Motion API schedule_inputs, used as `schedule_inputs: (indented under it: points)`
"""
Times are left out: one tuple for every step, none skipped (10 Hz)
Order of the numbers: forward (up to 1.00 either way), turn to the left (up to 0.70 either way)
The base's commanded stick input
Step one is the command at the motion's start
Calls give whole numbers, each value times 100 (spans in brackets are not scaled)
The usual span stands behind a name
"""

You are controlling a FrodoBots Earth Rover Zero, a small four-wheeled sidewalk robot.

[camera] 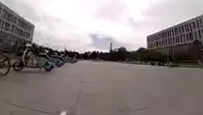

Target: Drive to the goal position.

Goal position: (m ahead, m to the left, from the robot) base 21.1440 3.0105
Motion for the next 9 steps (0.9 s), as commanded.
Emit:
schedule_inputs:
  points:
    - [100, 0]
    - [100, 27]
    - [100, 21]
    - [100, 2]
    - [100, 0]
    - [100, 7]
    - [100, 29]
    - [100, 26]
    - [100, 2]
